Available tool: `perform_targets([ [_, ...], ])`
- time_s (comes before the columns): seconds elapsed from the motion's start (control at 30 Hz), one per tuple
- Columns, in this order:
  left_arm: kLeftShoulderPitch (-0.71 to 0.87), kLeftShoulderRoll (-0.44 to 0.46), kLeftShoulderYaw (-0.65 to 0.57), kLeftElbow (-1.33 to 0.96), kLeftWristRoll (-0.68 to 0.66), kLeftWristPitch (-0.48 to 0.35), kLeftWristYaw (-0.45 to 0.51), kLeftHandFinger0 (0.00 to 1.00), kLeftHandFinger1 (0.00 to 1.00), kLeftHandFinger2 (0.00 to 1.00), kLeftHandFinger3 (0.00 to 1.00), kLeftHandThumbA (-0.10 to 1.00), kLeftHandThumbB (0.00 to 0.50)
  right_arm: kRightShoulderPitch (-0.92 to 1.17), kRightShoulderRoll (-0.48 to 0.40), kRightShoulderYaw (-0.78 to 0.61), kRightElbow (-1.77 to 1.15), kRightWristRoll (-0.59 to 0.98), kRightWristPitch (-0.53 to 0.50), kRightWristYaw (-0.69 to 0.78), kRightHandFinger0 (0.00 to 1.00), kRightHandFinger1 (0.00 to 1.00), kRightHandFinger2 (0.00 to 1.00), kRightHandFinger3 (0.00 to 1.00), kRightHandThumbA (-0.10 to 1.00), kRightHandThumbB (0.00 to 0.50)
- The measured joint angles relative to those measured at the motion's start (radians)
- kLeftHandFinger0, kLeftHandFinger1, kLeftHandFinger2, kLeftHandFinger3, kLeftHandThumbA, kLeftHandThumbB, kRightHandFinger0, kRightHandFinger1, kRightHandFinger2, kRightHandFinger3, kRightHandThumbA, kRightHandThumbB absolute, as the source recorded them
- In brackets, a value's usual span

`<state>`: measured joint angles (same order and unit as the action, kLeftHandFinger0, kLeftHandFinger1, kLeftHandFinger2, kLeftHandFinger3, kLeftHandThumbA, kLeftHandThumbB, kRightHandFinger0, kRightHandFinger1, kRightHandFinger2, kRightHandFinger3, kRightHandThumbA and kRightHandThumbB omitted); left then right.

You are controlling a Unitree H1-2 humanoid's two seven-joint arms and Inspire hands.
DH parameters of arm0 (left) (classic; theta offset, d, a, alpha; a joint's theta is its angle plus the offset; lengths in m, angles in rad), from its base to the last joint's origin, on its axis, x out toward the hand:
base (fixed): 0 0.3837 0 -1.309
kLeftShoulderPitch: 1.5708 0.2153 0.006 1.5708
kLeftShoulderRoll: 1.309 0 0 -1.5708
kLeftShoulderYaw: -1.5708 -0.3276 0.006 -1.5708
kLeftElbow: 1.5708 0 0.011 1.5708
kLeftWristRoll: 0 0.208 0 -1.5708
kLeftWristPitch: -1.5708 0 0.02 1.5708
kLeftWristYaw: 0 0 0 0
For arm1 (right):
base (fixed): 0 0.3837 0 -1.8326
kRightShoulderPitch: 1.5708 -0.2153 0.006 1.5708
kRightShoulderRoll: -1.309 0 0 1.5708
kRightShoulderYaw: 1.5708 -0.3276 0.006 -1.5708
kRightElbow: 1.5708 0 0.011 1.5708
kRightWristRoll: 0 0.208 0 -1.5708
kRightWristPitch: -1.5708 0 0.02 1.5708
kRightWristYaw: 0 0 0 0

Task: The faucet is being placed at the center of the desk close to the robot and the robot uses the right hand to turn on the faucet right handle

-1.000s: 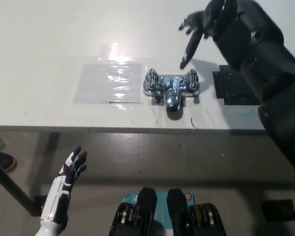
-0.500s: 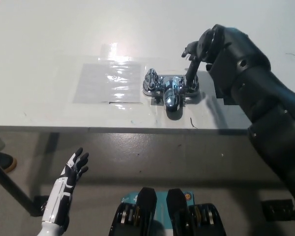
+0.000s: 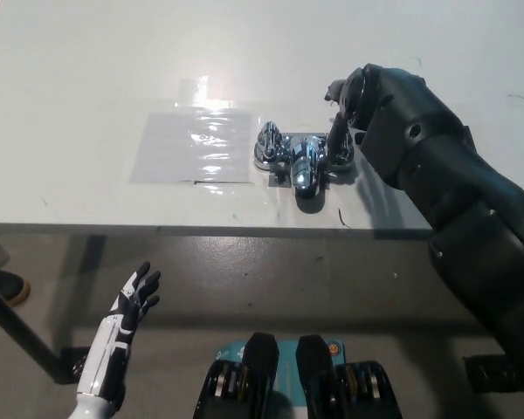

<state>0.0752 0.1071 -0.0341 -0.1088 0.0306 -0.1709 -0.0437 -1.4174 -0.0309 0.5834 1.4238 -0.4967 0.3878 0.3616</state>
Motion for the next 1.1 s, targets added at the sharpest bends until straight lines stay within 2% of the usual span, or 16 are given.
perform_targets([
  [0.13, 0.000, 0.000, 0.000, 0.000, -0.001, 0.000, 0.000, 1.00, 1.00, 1.00, 1.00, 1.00, 0.355, 0.000, -0.001, -0.005, 0.000, 0.001, 0.000, -0.002, 1.00, 1.00, 1.00, 1.00, 1.00, 0.306],
  [0.2, 0.000, 0.000, 0.000, 0.000, -0.001, -0.001, 0.000, 1.00, 1.00, 1.00, 1.00, 1.00, 0.376, 0.000, -0.002, -0.008, 0.000, 0.001, 0.001, -0.002, 1.00, 1.00, 1.00, 1.00, 1.00, 0.330],
  [0.27, 0.000, 0.000, 0.000, 0.000, 0.000, -0.001, 0.000, 1.00, 1.00, 1.00, 1.00, 1.00, 0.380, 0.000, -0.003, -0.008, 0.002, 0.001, 0.003, -0.003, 1.00, 1.00, 1.00, 1.00, 1.00, 0.320],
  [0.37, 0.000, 0.000, 0.000, -0.001, 0.003, -0.001, 0.000, 1.00, 1.00, 1.00, 1.00, 1.00, 0.378, 0.000, -0.005, -0.004, 0.004, -0.001, 0.003, -0.002, 1.00, 1.00, 1.00, 1.00, 1.00, 0.323],
  [0.43, 0.000, 0.000, 0.000, -0.004, 0.005, -0.001, 0.000, 1.00, 1.00, 1.00, 1.00, 1.00, 0.348, 0.000, -0.010, 0.005, 0.006, -0.003, 0.002, 0.000, 1.00, 1.00, 1.00, 1.00, 1.00, 0.325],
  [0.5, 0.000, 0.000, 0.000, -0.004, 0.005, -0.001, 0.000, 1.00, 1.00, 1.00, 1.00, 1.00, 0.359, 0.000, -0.016, 0.019, 0.008, -0.008, 0.001, 0.007, 1.00, 1.00, 1.00, 1.00, 1.00, 0.332],
  [0.57, 0.000, 0.000, 0.000, -0.004, 0.007, -0.002, 0.000, 1.00, 1.00, 1.00, 1.00, 1.00, 0.362, 0.000, -0.022, 0.033, 0.009, -0.013, -0.001, 0.014, 1.00, 1.00, 1.00, 1.00, 1.00, 0.329],
  [0.63, 0.000, 0.000, 0.000, -0.004, 0.009, -0.002, 0.000, 1.00, 1.00, 1.00, 1.00, 1.00, 0.352, 0.000, -0.032, 0.049, 0.010, -0.021, -0.002, 0.026, 1.00, 1.00, 1.00, 1.00, 1.00, 0.283],
  [0.67, 0.000, 0.000, 0.000, -0.004, 0.010, -0.003, 0.000, 1.00, 1.00, 1.00, 1.00, 1.00, 0.349, 0.000, -0.037, 0.054, 0.010, -0.023, -0.003, 0.036, 1.00, 1.00, 1.00, 1.00, 1.00, 0.293],
  [0.73, 0.000, 0.001, -0.001, -0.003, 0.010, -0.005, 0.000, 1.00, 1.00, 1.00, 1.00, 1.00, 0.340, 0.000, -0.047, 0.059, 0.011, -0.025, -0.006, 0.053, 1.00, 1.00, 1.00, 1.00, 1.00, 0.272],
  [0.77, -0.001, 0.002, -0.001, -0.003, 0.010, -0.009, 0.000, 1.00, 1.00, 1.00, 1.00, 1.00, 0.345, -0.001, -0.052, 0.062, 0.011, -0.026, -0.008, 0.067, 1.00, 1.00, 1.00, 1.00, 1.00, 0.296],
  [0.83, -0.002, 0.002, -0.001, -0.003, 0.011, -0.014, 0.000, 1.00, 1.00, 1.00, 1.00, 1.00, 0.341, -0.001, -0.059, 0.067, 0.011, -0.028, -0.012, 0.085, 1.00, 1.00, 1.00, 1.00, 1.00, 0.295],
  [1.0, -0.005, 0.002, -0.001, -0.003, 0.013, -0.021, 0.000, 1.00, 1.00, 1.00, 1.00, 1.00, 0.375, -0.004, -0.070, 0.095, 0.011, -0.038, -0.018, 0.125, 1.00, 1.00, 1.00, 1.00, 1.00, 0.265],
  [1.1, -0.005, 0.004, -0.001, -0.003, 0.014, -0.022, 0.000, 1.00, 1.00, 1.00, 1.00, 1.00, 0.374, -0.005, -0.074, 0.105, 0.011, -0.042, -0.022, 0.145, 1.00, 1.00, 1.00, 1.00, 1.00, 0.300],
])
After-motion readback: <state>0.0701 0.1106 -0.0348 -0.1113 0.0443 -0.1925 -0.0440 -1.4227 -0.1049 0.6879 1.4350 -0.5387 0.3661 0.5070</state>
